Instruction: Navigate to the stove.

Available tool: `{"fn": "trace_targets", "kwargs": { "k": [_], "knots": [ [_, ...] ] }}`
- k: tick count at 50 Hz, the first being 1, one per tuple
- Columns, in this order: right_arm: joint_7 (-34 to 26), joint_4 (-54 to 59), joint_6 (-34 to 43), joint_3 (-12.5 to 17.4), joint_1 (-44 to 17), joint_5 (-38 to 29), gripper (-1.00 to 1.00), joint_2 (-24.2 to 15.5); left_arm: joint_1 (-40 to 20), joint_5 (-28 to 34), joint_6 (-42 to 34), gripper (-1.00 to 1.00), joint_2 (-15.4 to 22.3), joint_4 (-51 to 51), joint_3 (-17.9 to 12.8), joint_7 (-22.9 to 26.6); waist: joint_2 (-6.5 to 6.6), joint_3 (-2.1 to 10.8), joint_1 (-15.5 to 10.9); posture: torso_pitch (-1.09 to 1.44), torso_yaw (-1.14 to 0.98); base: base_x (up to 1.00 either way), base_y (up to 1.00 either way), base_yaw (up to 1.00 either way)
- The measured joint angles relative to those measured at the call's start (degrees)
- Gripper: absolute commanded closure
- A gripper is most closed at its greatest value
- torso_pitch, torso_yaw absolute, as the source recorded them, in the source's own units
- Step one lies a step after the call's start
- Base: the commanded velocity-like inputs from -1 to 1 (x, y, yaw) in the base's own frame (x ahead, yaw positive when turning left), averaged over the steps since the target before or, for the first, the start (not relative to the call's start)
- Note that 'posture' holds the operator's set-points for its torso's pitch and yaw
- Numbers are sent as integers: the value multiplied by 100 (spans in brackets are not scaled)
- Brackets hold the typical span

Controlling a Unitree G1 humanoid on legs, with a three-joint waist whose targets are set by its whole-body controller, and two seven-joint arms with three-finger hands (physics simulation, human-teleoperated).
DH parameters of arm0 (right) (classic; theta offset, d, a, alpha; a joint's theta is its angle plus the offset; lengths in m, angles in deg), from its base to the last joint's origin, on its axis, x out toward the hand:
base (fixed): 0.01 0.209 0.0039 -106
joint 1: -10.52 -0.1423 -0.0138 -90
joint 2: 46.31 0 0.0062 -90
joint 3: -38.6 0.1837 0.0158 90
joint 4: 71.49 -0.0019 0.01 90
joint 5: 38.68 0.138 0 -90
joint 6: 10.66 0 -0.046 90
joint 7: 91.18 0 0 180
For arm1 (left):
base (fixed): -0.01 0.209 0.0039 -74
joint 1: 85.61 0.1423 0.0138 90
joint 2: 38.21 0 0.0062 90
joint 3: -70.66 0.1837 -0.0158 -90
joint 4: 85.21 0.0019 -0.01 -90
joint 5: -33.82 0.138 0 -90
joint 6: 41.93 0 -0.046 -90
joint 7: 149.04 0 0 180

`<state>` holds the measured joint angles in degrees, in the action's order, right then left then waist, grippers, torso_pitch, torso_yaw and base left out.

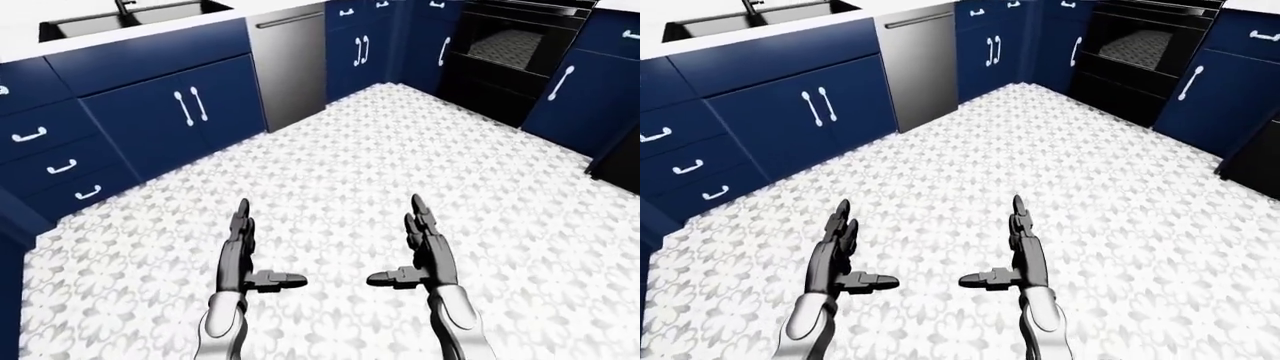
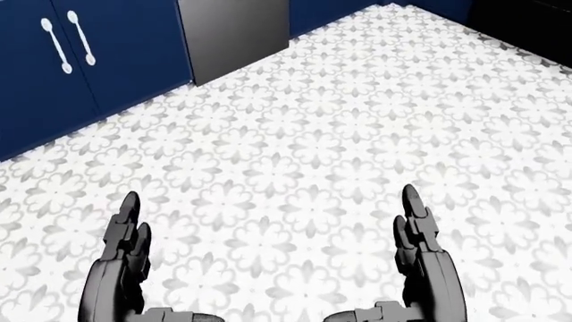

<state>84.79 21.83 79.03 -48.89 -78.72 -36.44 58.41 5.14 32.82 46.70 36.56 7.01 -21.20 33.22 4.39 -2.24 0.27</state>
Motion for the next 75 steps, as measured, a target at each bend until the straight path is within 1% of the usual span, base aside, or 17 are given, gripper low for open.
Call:
{"fn": "trace_targets", "kwargs": {
  "k": [6, 12, 15, 21, 26, 29, 35, 41, 43, 49, 55, 57, 63, 69, 71, 72, 75],
  "knots": [
    [-48, 78, 27, -131, 33, -6, -100, 66, 57, 4, -54, -100, 55, 100, -121, -48, -114, 41, -80, 0, 0, 0, 0, -35],
    [-15, -154, 39, -81, 30, -6, -100, 52, 12, 2, -19, -100, 45, 26, -67, -27, -530, 45, -82, 0, 0, 0, 0, -35],
    [-14, -224, 50, -91, 33, -5, -100, 38, -11, 1, -3, -100, 27, 4, -64, -26, -790, 115, -31, 0, 0, 0, 0, -35],
    [46, -67, 116, 51, 89, -6, -100, -3, 27, 1, -58, -100, -19, 91, 68, 34, -576, 64, 87, 0, 0, 0, 0, -35],
    [23, -62, 55, -1, 33, 3, -100, 7, -2, 1, -16, -100, 2, 12, -6, 4, -254, -25, 10, 0, 0, 0, 0, -35],
    [12, -99, 36, -14, 19, 2, -100, 17, -3, 0, 4, -100, 12, -9, -4, 0, 41, 23, -24, 0, 0, 0, 0, -35],
    [-43, 19, 70, -116, 49, -1, -100, 58, 50, 3, -54, -100, 50, 87, -103, -43, -138, 38, -51, 0, 0, 0, 0, -35],
    [-25, -41, -17, -79, -11, -3, -100, 51, 14, 3, -19, -100, 47, 31, -72, -28, -576, 60, -81, 0, 0, 0, 0, -35],
    [-30, -70, -24, -90, -1, 0, -100, 52, 6, 3, -11, -100, 49, 7, -75, -28, -799, 109, -65, 0, 0, 0, 0, -35],
    [31, -13, 63, 59, 83, -8, -100, -10, 25, 1, -59, -100, -24, 99, 83, 34, -609, 85, 106, 0, 0, 0, 0, -35],
    [9, -37, 24, -12, 22, -4, -100, 9, -2, 1, -10, -100, 1, 7, -6, 3, -202, -30, 14, 0, 0, 0, 0, -35],
    [6, -88, 30, -18, 18, -2, -100, 9, 1, 0, 3, -100, 2, -8, -3, 0, 29, 1, -3, 0, 0, 0, 0, -35],
    [-29, 7, 83, -122, 46, 3, -100, 65, 53, 4, -50, -100, 55, 89, -119, -47, -111, 43, -78, 0, 0, 0, 0, -35],
    [1, -154, 49, -68, 28, 6, -100, 50, 14, 3, -20, -100, 45, 31, -66, -27, -547, 48, -84, 0, 0, 0, 0, -35],
    [-4, -196, 48, -90, 37, 6, -100, 56, 10, 1, -12, -100, 49, 16, -73, -26, -753, 81, -70, 0, 0, 0, 0, -35],
    [-5, -197, 47, -80, 29, 6, -100, 31, -7, 2, -7, -100, 24, 11, -65, -27, -792, 115, -26, 0, 0, 0, 0, -34],
    [24, -90, 74, 41, 73, 1, -100, -7, 12, 2, -30, -100, -28, 84, 71, 9, -702, 88, 77, 0, 0, 0, 0, -35]
  ]
}}
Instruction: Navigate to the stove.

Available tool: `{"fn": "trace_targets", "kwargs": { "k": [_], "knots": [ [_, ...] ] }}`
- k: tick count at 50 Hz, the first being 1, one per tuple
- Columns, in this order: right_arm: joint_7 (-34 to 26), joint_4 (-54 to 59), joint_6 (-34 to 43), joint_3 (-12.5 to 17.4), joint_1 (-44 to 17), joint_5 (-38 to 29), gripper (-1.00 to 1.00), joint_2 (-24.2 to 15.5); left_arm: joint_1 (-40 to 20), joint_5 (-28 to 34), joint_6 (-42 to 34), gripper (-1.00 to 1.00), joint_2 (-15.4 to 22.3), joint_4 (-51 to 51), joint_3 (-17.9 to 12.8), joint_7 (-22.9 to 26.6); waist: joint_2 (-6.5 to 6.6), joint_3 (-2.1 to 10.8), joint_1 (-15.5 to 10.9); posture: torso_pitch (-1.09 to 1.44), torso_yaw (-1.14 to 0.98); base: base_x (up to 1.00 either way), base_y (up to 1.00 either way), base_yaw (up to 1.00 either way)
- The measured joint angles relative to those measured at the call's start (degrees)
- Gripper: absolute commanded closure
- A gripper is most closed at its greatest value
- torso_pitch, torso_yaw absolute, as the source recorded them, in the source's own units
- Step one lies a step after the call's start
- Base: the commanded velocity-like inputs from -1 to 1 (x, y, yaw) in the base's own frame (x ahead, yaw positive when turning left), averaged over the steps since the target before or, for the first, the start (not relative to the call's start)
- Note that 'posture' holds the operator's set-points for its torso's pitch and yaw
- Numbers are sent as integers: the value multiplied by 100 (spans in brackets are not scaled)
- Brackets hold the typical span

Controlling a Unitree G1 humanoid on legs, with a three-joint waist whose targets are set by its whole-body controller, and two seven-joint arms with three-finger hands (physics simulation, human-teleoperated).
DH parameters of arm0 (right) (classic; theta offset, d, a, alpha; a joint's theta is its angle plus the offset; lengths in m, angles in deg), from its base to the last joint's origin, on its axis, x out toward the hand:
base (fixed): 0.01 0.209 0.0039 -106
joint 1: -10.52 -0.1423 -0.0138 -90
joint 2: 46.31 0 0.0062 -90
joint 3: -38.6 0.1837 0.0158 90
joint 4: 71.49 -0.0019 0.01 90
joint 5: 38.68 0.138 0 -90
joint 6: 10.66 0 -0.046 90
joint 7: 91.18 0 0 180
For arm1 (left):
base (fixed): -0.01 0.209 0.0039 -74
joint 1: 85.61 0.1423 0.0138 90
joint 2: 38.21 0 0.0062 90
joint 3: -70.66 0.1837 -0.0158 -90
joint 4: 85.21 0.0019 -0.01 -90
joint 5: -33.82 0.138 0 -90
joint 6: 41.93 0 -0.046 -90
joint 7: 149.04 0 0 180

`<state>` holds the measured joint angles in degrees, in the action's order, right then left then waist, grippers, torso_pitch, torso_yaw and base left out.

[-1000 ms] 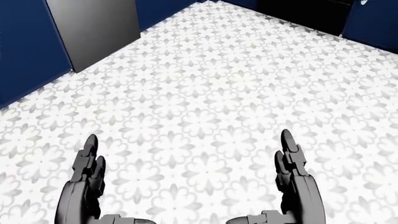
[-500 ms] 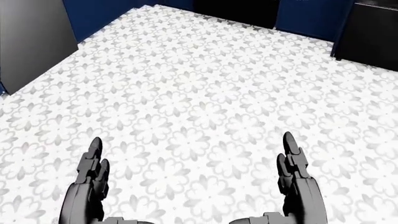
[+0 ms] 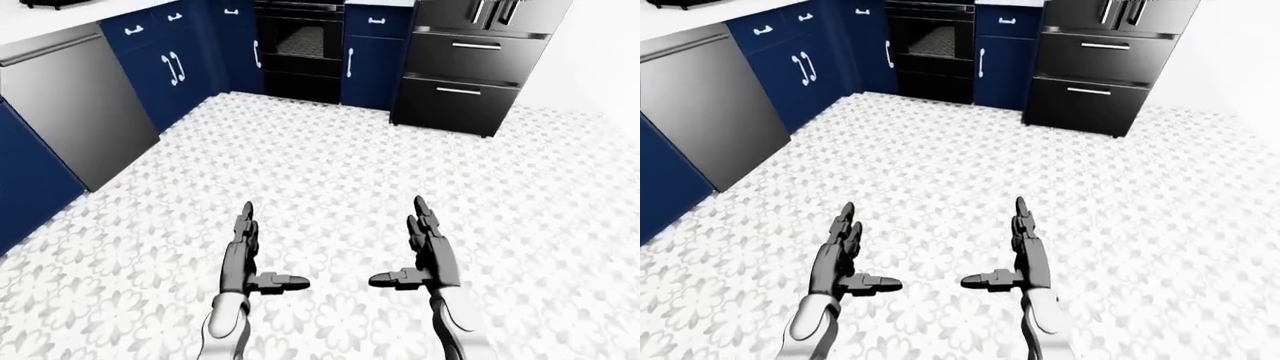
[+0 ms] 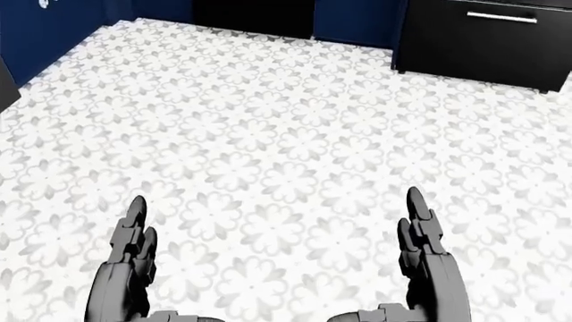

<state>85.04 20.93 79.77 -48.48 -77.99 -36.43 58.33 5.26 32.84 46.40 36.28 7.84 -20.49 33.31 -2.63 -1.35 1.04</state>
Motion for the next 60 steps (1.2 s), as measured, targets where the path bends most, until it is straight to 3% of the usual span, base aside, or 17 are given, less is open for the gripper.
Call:
{"fn": "trace_targets", "kwargs": {
  "k": [2, 8, 11, 12, 15, 17, 23, 25, 31, 36, 40, 47, 60],
  "knots": [
    [16, 84, 4, 20, -3, -2, -100, -3, 18, 0, -23, -100, 4, 12, 10, 22, 65, -1, 19, 0, 0, 0, 0, -34],
    [-12, 79, -64, -45, -49, 1, -100, 12, -14, 0, 17, -100, 30, -72, -78, -6, 443, -109, -66, 0, 0, 0, 0, -35],
    [-20, 6, -63, -56, -52, 1, -100, 14, -8, -1, 33, -100, 31, -92, -72, -9, 768, -66, -98, 0, 0, 0, 0, -34],
    [-20, 31, -68, -81, -66, -1, -100, 61, -21, -2, 29, -100, 71, -45, -100, -10, 696, -76, -158, 0, 0, 0, 0, -35],
    [-55, 92, -23, -184, -22, -1, -100, 79, 41, 2, -8, -100, 80, -2, -183, -42, 698, -68, -175, 0, 0, 0, 0, -35],
    [-66, 110, -10, -172, -31, -2, -100, 74, 33, 2, -19, -100, 83, -10, -190, -56, 603, -38, -155, 0, 0, 0, 0, -34],
    [-35, 27, -70, -104, -87, 6, -100, 58, 6, -1, 12, -100, 73, -47, -137, -36, 138, -33, -168, 0, 0, 0, 0, -34],
    [-37, -3, -82, -117, -78, 10, -100, 61, 2, -1, 13, -100, 77, -61, -144, -35, -75, 6, -152, 0, 0, 0, 0, -35],
    [25, 49, 19, 40, 18, 11, -100, -7, 11, -2, -27, -100, 2, 12, 18, 26, 80, -13, 18, 0, 0, 0, 0, -30],
    [5, -20, -12, -31, -17, 11, -100, 11, -17, -2, 11, -100, 28, -70, -67, 3, 379, -93, -63, 0, 0, 0, 0, -18],
    [-11, -75, -21, -49, -32, 11, -100, 27, -21, -2, 36, -100, 43, -88, -70, -5, 720, -33, -93, 0, 0, 0, 0, -8],
    [-42, -17, 17, -135, -10, -7, -100, 56, 23, -2, -6, -100, 67, -8, -156, -47, 243, -22, -95, 0, 0, 0, 0, 0],
    [21, -59, 55, -76, -27, -55, -100, 29, -11, -2, 19, -100, 50, -54, -107, -22, 248, 120, -118, 0, 0, 0, 1, 0]
  ]
}}
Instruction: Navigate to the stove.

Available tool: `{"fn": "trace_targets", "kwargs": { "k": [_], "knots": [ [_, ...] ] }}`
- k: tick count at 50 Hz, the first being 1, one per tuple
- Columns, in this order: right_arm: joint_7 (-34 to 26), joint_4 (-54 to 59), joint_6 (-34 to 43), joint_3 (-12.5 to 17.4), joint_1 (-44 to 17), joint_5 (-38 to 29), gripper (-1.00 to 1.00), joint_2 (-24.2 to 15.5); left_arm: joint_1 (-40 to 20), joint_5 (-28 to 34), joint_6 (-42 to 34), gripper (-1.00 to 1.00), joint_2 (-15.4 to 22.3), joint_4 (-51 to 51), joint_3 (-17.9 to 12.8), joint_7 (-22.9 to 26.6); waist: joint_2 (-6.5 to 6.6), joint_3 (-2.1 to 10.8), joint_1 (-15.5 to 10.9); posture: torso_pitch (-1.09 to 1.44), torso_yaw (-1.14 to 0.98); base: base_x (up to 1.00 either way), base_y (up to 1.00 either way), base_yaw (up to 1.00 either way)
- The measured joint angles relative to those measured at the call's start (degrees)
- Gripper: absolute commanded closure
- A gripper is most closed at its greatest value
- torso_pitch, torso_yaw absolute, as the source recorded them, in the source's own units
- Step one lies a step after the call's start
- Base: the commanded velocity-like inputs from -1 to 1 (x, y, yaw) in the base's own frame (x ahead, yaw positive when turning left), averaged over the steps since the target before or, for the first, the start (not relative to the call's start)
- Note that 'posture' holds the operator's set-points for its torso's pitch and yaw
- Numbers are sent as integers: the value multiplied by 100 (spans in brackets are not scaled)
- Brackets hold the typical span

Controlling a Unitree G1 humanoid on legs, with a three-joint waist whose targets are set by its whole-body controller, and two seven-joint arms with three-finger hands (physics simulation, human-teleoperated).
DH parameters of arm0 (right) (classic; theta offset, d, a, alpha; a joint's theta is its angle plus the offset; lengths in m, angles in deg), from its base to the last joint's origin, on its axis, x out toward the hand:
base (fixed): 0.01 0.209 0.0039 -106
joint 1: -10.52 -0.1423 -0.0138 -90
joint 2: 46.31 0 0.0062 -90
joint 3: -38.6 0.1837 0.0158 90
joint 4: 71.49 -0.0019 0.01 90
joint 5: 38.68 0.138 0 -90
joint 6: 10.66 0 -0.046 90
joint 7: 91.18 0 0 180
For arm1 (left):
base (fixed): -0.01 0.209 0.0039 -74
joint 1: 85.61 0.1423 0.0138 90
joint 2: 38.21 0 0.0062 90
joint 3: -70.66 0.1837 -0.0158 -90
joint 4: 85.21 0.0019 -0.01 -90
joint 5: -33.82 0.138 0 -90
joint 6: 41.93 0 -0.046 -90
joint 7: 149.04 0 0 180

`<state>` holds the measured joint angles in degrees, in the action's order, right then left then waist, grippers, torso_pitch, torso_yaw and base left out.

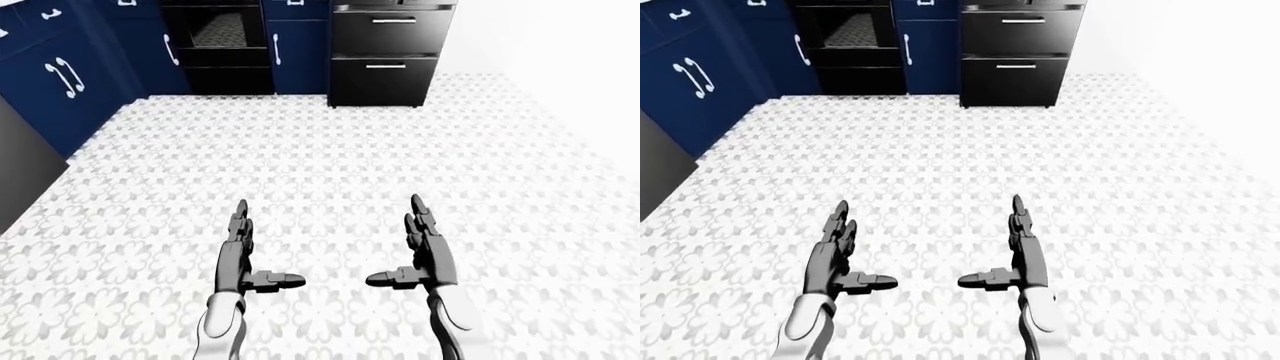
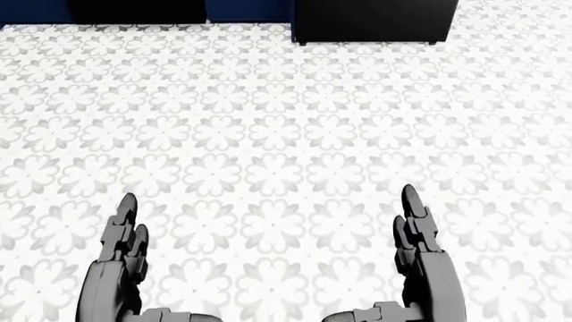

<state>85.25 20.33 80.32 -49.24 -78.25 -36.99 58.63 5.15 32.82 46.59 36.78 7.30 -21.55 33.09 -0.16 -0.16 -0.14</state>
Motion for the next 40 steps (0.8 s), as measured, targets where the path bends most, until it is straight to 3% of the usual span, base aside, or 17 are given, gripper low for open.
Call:
{"fn": "trace_targets", "kwargs": {
  "k": [8, 11, 15, 17, 21, 23, 26, 28, 32, 35, 40],
  "knots": [
    [14, 23, 5, 77, 2, 3, -100, -28, -6, 0, -9, -100, -30, 3, 76, 31, 259, -120, 37, 0, 0, 0, 9, 0],
    [-11, 45, 13, -19, -2, 3, -100, 19, 11, 0, -5, -100, 16, 11, -16, 12, 156, -141, -6, 0, 0, 0, 9, 0],
    [-53, 59, 9, -76, -19, 1, -100, 30, 39, 2, -29, -100, 29, 46, -72, -28, 163, -120, -34, 0, 0, 0, 10, 0],
    [-56, 60, -6, -58, -27, -2, -100, 23, 28, 2, -29, -100, 26, 24, -56, -28, 62, -121, -24, 0, 0, 0, 20, 0],
    [-48, -9, -33, -30, -25, -5, -100, 2, -9, 2, 18, -100, 5, -41, -24, -14, -286, -167, -14, 0, 0, 0, 17, 0],
    [-24, 38, -31, 52, -21, -13, -100, -35, -6, 1, 5, -100, -44, 27, 66, 5, -165, -201, 63, 0, 0, 0, 17, 0],
    [15, 150, -5, 98, 9, -17, -100, -35, 35, 1, -49, -100, -47, 82, 116, 44, -216, -157, 106, 0, 0, 0, 17, 0],
    [23, 117, 2, 80, 1, -21, -100, -33, 22, 1, -53, -100, -35, 52, 80, 41, -146, -152, 91, 0, 0, 0, 17, 0],
    [23, 31, -18, 49, -33, -22, -100, -26, -12, 1, 3, -100, -27, -29, 43, 19, 157, -197, 84, 0, 0, 0, 18, 0],
    [20, 28, -10, 37, -63, -15, -100, -4, -14, 0, 23, -100, -4, -41, 39, 18, 457, -116, 49, 0, 0, 0, 20, 0],
    [-29, 126, 71, -93, 6, -10, -100, 41, 54, 4, -32, -100, 33, 56, -88, -32, 235, -162, -10, 0, 0, 0, 23, 0]
  ]
}}
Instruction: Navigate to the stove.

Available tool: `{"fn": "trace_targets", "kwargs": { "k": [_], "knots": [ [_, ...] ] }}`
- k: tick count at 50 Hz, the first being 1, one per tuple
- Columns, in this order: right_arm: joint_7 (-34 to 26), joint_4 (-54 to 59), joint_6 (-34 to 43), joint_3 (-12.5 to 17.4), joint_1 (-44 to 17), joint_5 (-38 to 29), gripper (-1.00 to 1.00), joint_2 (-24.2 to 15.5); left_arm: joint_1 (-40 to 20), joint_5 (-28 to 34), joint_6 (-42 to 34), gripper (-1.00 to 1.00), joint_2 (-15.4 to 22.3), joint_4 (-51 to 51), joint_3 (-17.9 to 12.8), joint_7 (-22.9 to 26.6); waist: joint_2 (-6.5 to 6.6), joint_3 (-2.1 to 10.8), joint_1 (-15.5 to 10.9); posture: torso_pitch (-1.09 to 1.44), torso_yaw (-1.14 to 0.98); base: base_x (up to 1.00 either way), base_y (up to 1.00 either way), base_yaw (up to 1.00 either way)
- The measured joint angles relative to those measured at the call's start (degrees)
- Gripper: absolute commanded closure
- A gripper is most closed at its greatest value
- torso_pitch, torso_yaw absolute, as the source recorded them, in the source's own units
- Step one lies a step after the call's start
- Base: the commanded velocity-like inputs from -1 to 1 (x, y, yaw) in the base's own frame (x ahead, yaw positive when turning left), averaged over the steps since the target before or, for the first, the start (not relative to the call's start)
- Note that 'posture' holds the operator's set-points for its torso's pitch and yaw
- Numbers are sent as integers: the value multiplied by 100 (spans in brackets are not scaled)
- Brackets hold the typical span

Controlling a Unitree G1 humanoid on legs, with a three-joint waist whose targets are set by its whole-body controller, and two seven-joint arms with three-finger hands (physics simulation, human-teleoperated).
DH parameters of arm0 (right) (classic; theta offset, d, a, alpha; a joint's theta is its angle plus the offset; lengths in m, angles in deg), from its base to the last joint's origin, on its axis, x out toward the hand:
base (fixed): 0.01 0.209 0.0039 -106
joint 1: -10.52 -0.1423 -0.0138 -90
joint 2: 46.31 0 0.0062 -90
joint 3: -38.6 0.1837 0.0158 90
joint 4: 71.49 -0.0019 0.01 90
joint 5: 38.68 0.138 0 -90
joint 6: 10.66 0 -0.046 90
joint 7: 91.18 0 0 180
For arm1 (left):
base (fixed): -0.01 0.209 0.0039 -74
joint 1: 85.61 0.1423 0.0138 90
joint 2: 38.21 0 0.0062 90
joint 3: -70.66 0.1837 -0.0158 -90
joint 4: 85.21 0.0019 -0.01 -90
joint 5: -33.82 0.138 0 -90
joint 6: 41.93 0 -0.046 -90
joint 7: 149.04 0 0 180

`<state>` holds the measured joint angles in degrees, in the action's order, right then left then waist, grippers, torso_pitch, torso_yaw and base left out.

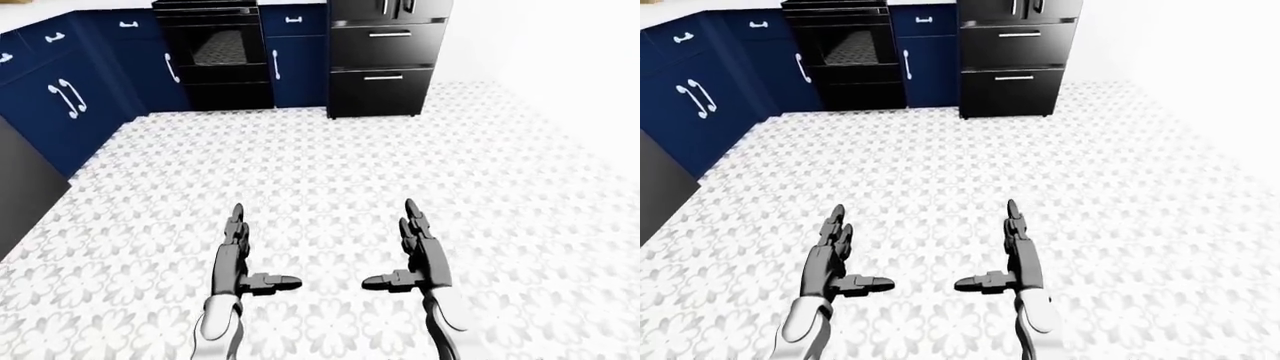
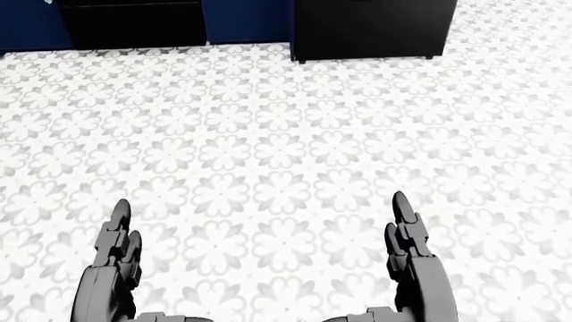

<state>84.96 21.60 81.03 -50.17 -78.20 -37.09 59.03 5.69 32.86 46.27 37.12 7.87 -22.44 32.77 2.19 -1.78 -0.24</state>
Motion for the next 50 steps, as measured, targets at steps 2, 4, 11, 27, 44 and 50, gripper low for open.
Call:
{"fn": "trace_targets", "kwargs": {
  "k": [2, 4, 11, 27, 44, 50],
  "knots": [
    [2, -5, 3, 49, -26, 6, -100, -18, -13, 0, -8, -100, -7, -9, 23, -1, -160, -12, 11, 0, 0, 0, 26, 0],
    [14, -58, -19, 87, -42, 11, -100, -31, -28, 0, 1, -100, -14, -30, 54, 9, -311, -23, 19, 0, 0, 0, 25, 0],
    [42, -82, -55, 175, 10, 2, -100, -77, -32, -4, 6, -100, -79, 7, 195, 62, -521, 22, 135, 0, 0, 0, 23, 0],
    [-52, -71, -28, -18, 24, -36, -100, -6, -11, 0, -7, -100, -2, -10, 6, -7, -59, 3, -22, 0, 0, 0, 22, 0],
    [42, -122, -39, 144, -2, -27, -100, -72, -57, -3, 8, -100, -61, -58, 136, 57, -241, -11, 102, 0, 0, 0, 22, 0],
    [23, -147, -47, 42, -9, -36, -100, 5, -72, -3, 45, -100, 0, -41, 70, 45, 143, 7, 11, 0, 0, 0, 23, 0]
  ]
}}
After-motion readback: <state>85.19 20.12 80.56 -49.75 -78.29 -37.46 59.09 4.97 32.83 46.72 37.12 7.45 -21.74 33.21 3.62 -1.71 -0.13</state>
